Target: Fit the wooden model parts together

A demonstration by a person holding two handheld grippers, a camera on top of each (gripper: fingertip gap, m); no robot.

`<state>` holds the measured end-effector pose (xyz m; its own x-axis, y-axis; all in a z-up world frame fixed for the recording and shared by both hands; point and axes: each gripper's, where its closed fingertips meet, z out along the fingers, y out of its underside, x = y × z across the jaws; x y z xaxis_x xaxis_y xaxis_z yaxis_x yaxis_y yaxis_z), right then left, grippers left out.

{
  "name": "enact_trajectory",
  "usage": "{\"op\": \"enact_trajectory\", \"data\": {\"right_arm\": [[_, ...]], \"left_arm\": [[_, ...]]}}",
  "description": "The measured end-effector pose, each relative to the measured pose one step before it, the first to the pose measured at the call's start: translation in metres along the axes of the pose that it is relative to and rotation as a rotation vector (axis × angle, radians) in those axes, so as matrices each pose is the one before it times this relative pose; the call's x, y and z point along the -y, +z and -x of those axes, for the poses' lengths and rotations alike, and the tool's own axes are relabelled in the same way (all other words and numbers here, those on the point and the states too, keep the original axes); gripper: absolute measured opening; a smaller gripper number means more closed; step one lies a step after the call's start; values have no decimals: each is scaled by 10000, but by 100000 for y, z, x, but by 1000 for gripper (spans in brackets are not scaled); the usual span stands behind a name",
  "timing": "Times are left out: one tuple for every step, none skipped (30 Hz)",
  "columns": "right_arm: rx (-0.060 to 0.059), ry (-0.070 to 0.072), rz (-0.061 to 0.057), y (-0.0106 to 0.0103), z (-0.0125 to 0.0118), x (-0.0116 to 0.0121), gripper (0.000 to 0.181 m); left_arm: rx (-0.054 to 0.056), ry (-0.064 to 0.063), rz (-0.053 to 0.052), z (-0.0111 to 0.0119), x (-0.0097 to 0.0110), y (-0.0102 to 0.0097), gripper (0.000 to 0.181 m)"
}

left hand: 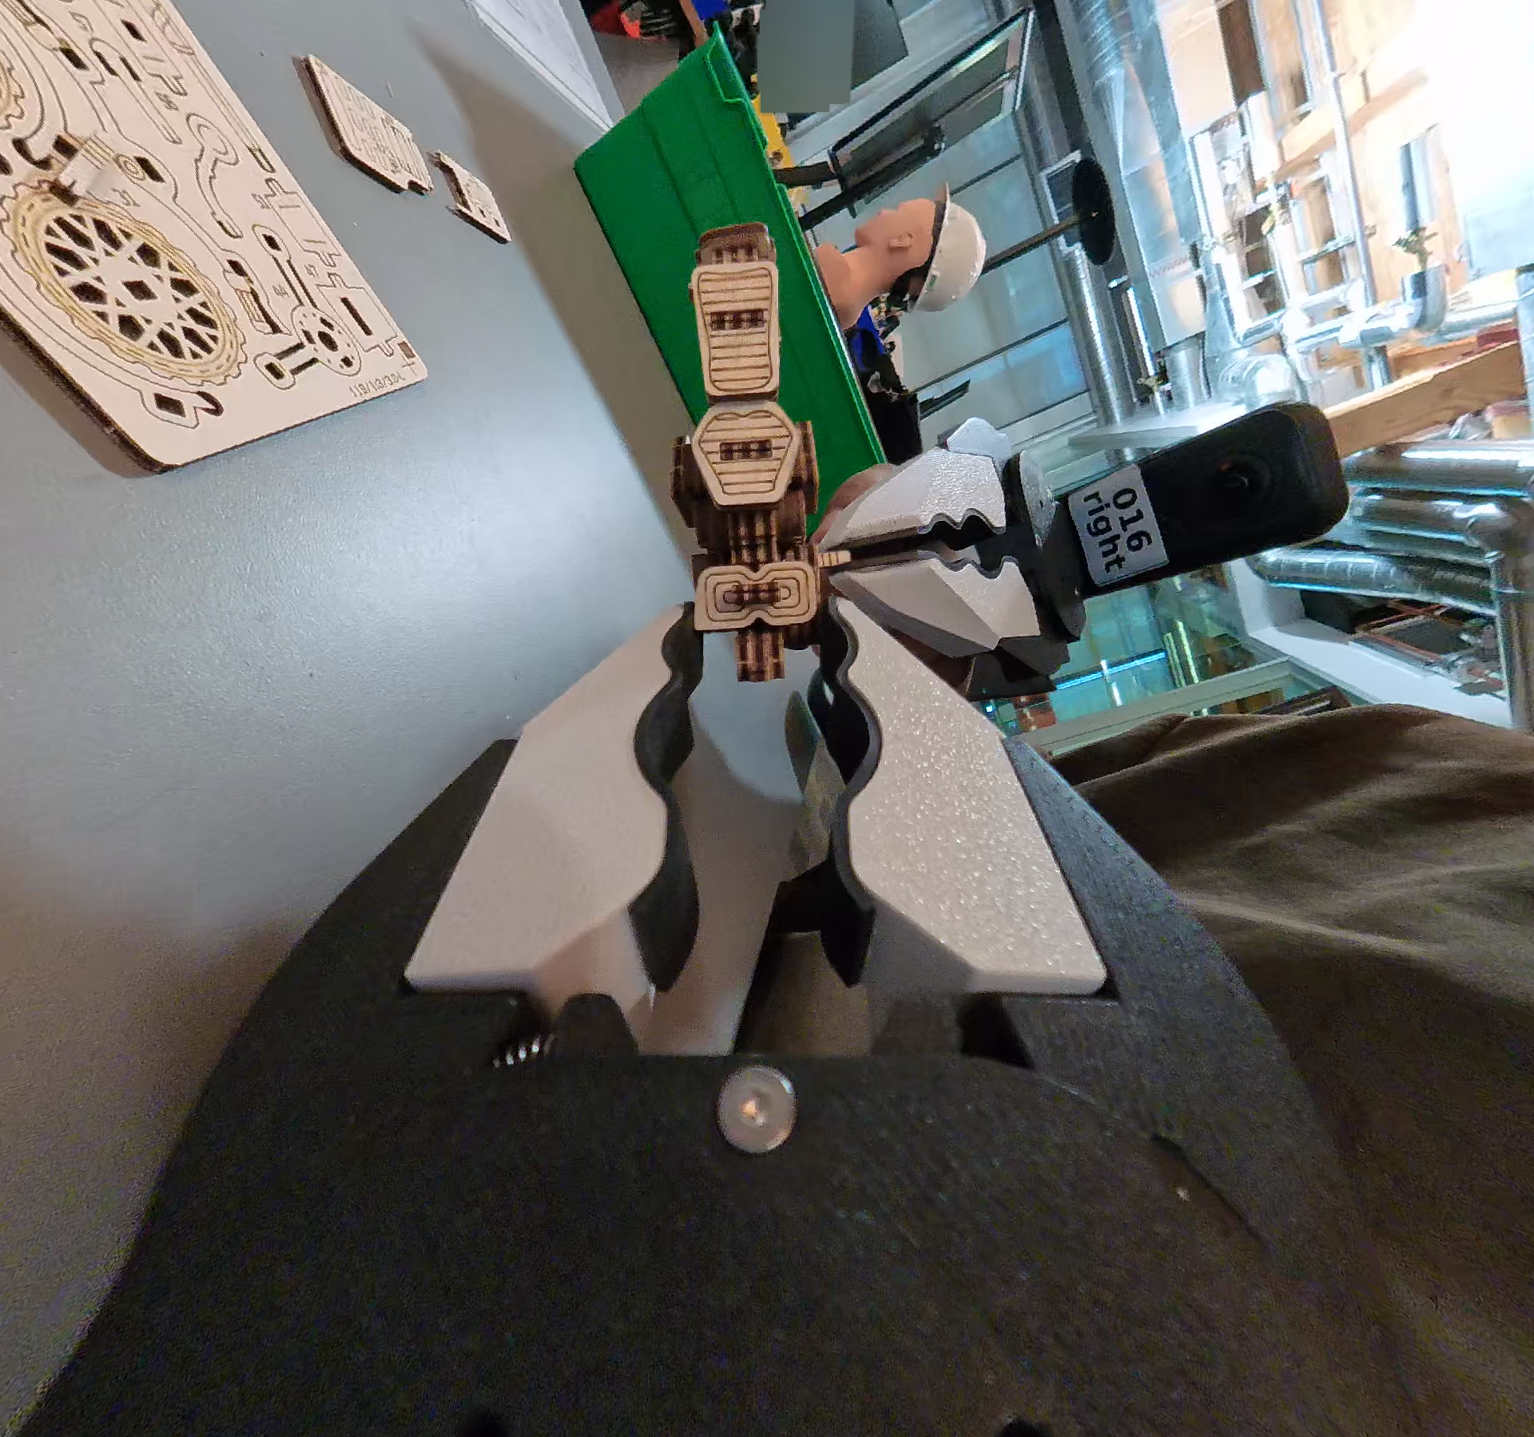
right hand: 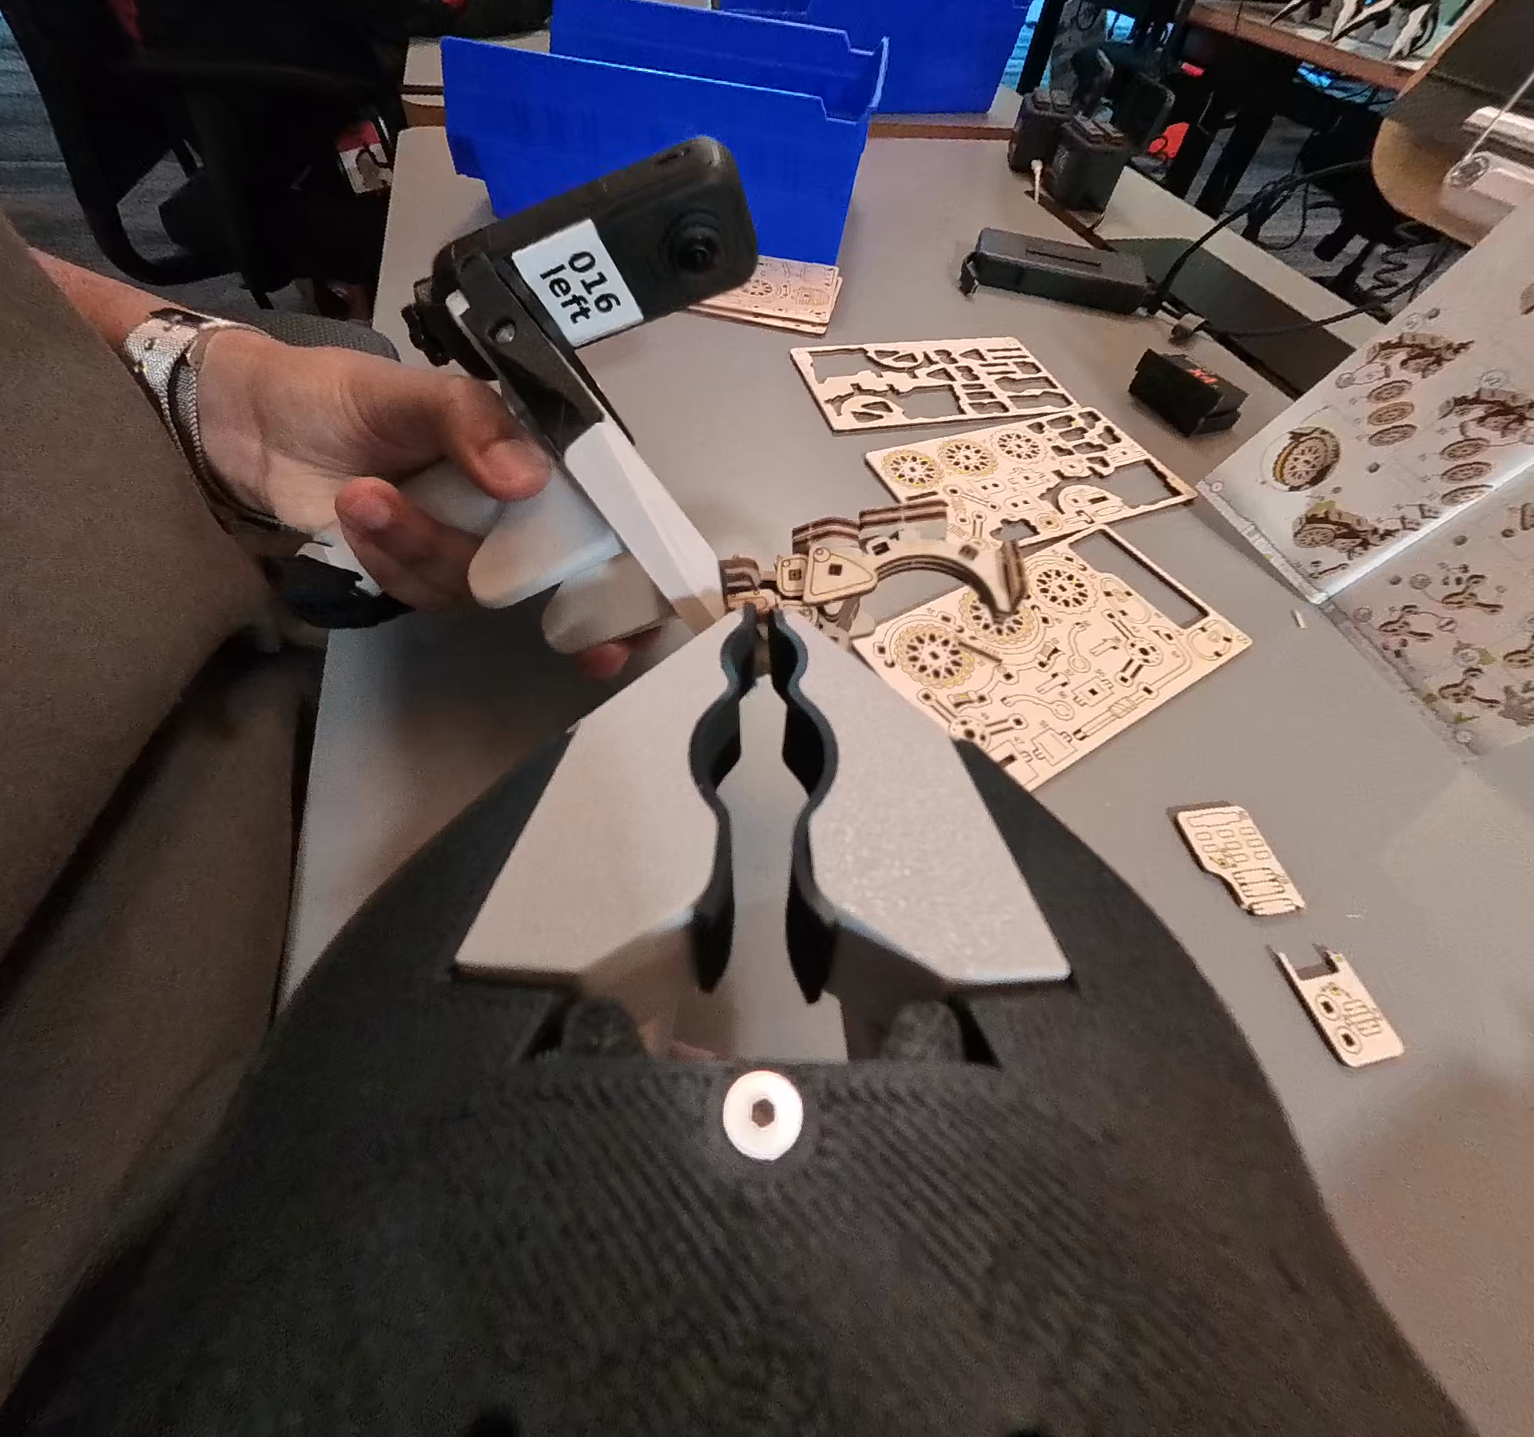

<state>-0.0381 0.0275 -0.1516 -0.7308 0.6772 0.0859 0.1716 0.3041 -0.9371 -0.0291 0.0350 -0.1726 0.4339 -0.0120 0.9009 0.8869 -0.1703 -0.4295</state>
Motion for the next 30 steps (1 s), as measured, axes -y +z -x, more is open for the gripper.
{"op": "enact_trajectory", "data": {"right_arm": [[-36,-45,27,14,-4,45,0],[-18,-11,18,23,-2,23,1],[2,23,-2,5,-8,-9,1],[19,48,-4,-4,6,-23,0],[16,48,-2,-2,-7,-15,1],[2,17,17,18,0,-25,1],[-4,-15,21,18,-10,-17,1],[-8,-27,22,34,18,-19,1],[-9,-31,25,26,22,-25,1],[-7,-23,22,22,33,-43,1],[-5,-11,10,26,15,-20,1],[6,-4,1,16,34,-4,1],[6,7,-8,2,-1,19,1],[6,18,-14,-27,-9,35,1],[8,27,-9,-21,-5,21,1],[3,17,-3,-25,-6,13,1],[-5,-2,5,-10,-1,-9,1],[-12,-15,14,6,6,0,1],[-18,-19,14,0,3,-1,1],[-23,-8,1,-5,-5,33,1],[-22,11,-15,-7,-5,48,1],[-20,23,-28,-17,-13,57,1],[-20,48,-40,-39,-39,70,2],[-59,87,-52,-40,-130,88,6],[-3,112,-109,-89,-98,144,13],[45,193,-203,-150,-112,271,17],[89,279,-282,-203,-110,368,18],[72,345,-299,-232,-220,362,20],[44,381,-266,-219,-327,277,21],[40,392,-211,-210,-378,167,23]], "left_arm": [[-50,-58,-28,-26,47,-24,27],[16,38,-6,4,27,-18,27],[63,108,15,16,-2,-1,27],[74,123,21,34,-4,2,27],[63,98,15,32,1,6,27],[74,87,8,48,-14,15,27],[59,88,0,41,1,9,27],[55,62,14,35,-26,10,27],[47,52,21,47,-41,7,27],[21,15,24,37,-49,26,27],[18,5,15,31,-50,35,27],[15,21,14,2,-50,36,27],[-10,-5,-5,-19,-11,27,27],[-35,-33,-20,-40,42,2,27],[-34,-34,-6,-29,42,-1,27],[-22,-28,-5,-9,20,12,27],[-14,-25,-1,8,-1,1,27],[-13,-22,-1,-3,-2,12,27],[-16,-22,-9,2,0,-1,27],[-20,-15,-11,-19,26,-4,27],[-20,-1,-12,-32,30,6,27],[-19,6,-12,-43,40,4,27],[-31,12,-15,-74,53,4,27],[-49,3,-23,-100,70,-11,27],[8,15,-33,-4,76,-22,27],[39,27,-19,71,53,-52,27],[20,-7,-28,79,63,-66,27],[5,-33,-43,66,90,-75,27],[2,-8,-40,62,97,-69,26],[19,27,-21,60,67,-62,26]]}}
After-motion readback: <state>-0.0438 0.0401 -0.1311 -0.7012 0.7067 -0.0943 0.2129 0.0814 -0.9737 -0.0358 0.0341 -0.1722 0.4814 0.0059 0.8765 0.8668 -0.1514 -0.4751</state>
